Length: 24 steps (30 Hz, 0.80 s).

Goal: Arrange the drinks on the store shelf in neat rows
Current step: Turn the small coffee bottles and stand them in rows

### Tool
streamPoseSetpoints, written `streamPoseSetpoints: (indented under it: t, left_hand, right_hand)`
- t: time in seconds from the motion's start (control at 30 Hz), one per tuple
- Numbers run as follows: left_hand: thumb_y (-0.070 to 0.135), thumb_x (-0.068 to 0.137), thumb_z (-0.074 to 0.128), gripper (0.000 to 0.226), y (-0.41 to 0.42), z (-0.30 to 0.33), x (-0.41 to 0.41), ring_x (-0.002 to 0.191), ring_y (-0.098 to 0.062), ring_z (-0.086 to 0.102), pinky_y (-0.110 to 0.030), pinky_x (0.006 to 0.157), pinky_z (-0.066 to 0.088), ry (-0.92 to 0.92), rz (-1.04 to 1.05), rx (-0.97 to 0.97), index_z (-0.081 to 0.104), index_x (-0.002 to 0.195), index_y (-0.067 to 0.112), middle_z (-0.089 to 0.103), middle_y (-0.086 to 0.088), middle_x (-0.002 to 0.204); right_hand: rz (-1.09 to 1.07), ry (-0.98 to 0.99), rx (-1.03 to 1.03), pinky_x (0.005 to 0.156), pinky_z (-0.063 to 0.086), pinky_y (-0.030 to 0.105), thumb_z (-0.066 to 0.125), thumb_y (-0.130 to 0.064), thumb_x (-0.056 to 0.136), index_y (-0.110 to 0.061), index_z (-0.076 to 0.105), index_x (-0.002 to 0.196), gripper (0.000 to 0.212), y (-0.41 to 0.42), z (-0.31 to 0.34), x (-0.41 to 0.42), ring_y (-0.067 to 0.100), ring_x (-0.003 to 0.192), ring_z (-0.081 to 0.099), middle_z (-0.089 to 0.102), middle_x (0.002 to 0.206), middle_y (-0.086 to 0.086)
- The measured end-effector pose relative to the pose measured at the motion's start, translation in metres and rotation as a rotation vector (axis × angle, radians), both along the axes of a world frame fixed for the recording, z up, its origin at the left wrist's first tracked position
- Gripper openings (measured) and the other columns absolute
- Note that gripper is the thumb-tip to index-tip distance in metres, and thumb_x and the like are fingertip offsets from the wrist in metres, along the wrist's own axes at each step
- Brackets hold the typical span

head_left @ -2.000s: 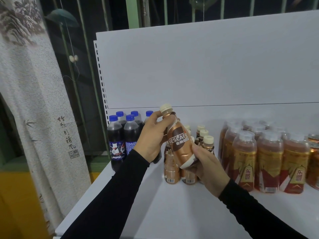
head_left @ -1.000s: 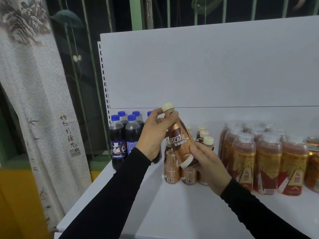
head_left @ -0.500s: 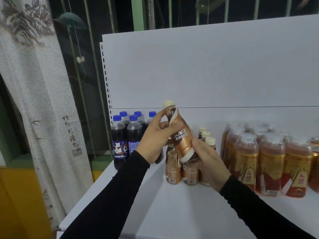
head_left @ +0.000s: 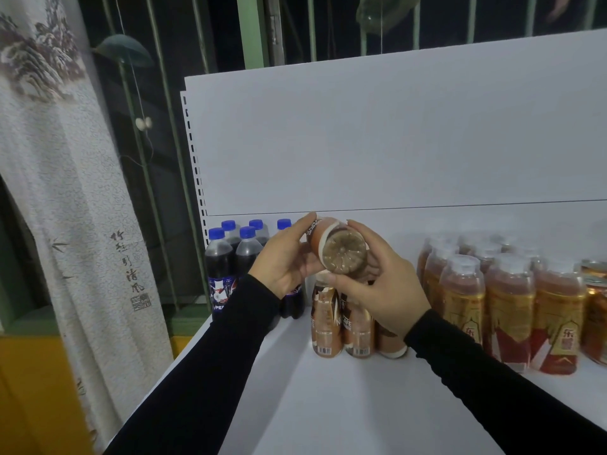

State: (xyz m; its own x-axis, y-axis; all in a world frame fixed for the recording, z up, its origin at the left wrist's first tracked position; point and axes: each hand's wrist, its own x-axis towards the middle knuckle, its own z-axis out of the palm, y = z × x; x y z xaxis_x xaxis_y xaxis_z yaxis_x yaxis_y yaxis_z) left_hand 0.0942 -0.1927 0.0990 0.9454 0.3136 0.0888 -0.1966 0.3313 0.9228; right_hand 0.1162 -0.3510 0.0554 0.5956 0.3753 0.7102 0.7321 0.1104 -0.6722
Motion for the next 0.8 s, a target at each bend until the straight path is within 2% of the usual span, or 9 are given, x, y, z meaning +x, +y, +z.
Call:
streamPoseSetpoints:
  t: [0.07,0.1,0.17,0.23,0.37,0.5,0.73,0.8]
  left_hand:
    - [0.028,0.096,0.064,0.028,-0.001,0.002,-0.002,0.062,-0.022,0.073,-0.032,0.049,0.058,0.012,-0.020,-0.037,0.063,0.108,0.002,0.072,-0.011,0.071]
    - [0.028,0.095,0.065,0.030,-0.001,0.003,-0.002,0.063,-0.024,0.073,-0.034,0.050,0.059,0.016,-0.026,-0.050,0.062,0.110,0.002,0.072,-0.013,0.072]
    - [0.029,0.095,0.065,0.033,0.000,0.002,-0.001,0.070,-0.026,0.072,-0.038,0.057,0.063,0.025,-0.034,-0.065,0.063,0.112,0.002,0.072,-0.015,0.079]
    - [0.031,0.095,0.066,0.033,0.002,0.001,0.000,0.074,-0.026,0.073,-0.037,0.061,0.062,0.037,-0.030,-0.073,0.066,0.110,0.002,0.073,-0.015,0.083]
    - [0.030,0.095,0.066,0.029,0.003,-0.002,0.000,0.066,-0.024,0.073,-0.032,0.048,0.059,0.052,-0.024,-0.134,0.067,0.099,0.002,0.071,-0.013,0.081]
    - [0.029,0.094,0.068,0.031,0.004,-0.003,-0.001,0.067,-0.024,0.072,-0.031,0.047,0.058,0.058,-0.026,-0.158,0.067,0.105,0.001,0.067,-0.015,0.092]
    - [0.028,0.094,0.068,0.029,0.004,-0.003,-0.002,0.062,-0.024,0.072,-0.030,0.043,0.056,0.066,-0.031,-0.176,0.066,0.102,0.000,0.068,-0.015,0.088]
    - [0.028,0.094,0.068,0.031,0.003,-0.003,-0.003,0.062,-0.025,0.072,-0.031,0.043,0.056,0.066,-0.044,-0.179,0.065,0.106,-0.001,0.067,-0.016,0.089]
  right_hand:
    - [-0.017,-0.013,-0.008,0.075,0.048,0.007,0.083,-0.038,0.068,-0.050,0.046,0.122,0.066,0.002,0.006,-0.002,-0.008,0.093,0.065,0.067,0.099,-0.032]
    - [-0.031,-0.018,-0.013,0.073,0.050,0.009,0.082,-0.041,0.068,-0.050,0.048,0.123,0.066,0.003,0.008,-0.002,-0.004,0.089,0.067,0.069,0.097,-0.026]
    - [-0.055,-0.025,-0.021,0.070,0.051,0.012,0.085,-0.038,0.071,-0.047,0.050,0.127,0.067,0.004,0.011,-0.001,0.001,0.079,0.068,0.072,0.091,-0.014]
    - [-0.066,-0.035,-0.031,0.068,0.051,0.011,0.084,-0.036,0.072,-0.048,0.050,0.126,0.065,0.006,0.012,0.000,0.001,0.074,0.067,0.073,0.088,-0.012]
    - [-0.089,-0.061,-0.060,0.070,0.054,0.014,0.082,-0.042,0.072,-0.047,0.050,0.126,0.063,0.008,0.013,0.001,0.002,0.077,0.068,0.073,0.090,-0.009]
    - [-0.094,-0.065,-0.069,0.070,0.055,0.016,0.082,-0.043,0.072,-0.046,0.052,0.127,0.063,0.009,0.012,0.003,0.004,0.074,0.068,0.073,0.088,-0.006]
    - [-0.079,-0.055,-0.087,0.070,0.056,0.017,0.082,-0.045,0.071,-0.052,0.050,0.122,0.061,0.008,0.011,0.003,0.006,0.074,0.068,0.073,0.088,-0.005]
    - [-0.063,-0.034,-0.094,0.069,0.055,0.015,0.081,-0.048,0.068,-0.054,0.047,0.120,0.062,0.007,0.011,0.003,0.005,0.074,0.068,0.073,0.086,-0.006]
